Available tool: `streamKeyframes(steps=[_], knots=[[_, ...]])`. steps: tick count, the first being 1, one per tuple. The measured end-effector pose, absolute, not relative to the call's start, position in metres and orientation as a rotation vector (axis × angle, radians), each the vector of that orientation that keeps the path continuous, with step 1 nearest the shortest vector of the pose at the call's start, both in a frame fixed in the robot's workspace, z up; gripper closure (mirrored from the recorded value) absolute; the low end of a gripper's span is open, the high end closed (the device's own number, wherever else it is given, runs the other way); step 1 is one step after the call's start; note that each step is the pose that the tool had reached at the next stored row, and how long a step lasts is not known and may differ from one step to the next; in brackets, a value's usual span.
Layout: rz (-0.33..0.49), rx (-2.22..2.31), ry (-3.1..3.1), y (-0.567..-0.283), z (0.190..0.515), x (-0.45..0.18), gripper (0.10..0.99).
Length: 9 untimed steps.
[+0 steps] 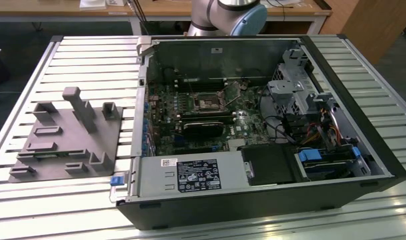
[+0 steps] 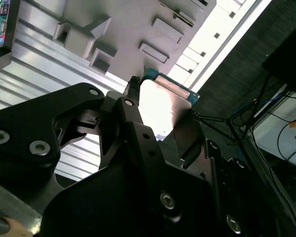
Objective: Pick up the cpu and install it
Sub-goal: 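Pick up the cpu and move it towards the insertion slot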
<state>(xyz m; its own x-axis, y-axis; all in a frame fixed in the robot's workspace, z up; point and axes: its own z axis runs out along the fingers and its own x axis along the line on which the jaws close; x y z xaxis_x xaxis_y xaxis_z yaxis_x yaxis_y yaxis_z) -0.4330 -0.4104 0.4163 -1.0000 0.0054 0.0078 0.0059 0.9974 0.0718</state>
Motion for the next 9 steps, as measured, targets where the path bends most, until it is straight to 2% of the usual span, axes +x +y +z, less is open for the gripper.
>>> streamKeyframes(steps=[9], knots=[[-0.113, -0.009, -3.132, -0.4104, 0.417, -0.4279, 0.561]])
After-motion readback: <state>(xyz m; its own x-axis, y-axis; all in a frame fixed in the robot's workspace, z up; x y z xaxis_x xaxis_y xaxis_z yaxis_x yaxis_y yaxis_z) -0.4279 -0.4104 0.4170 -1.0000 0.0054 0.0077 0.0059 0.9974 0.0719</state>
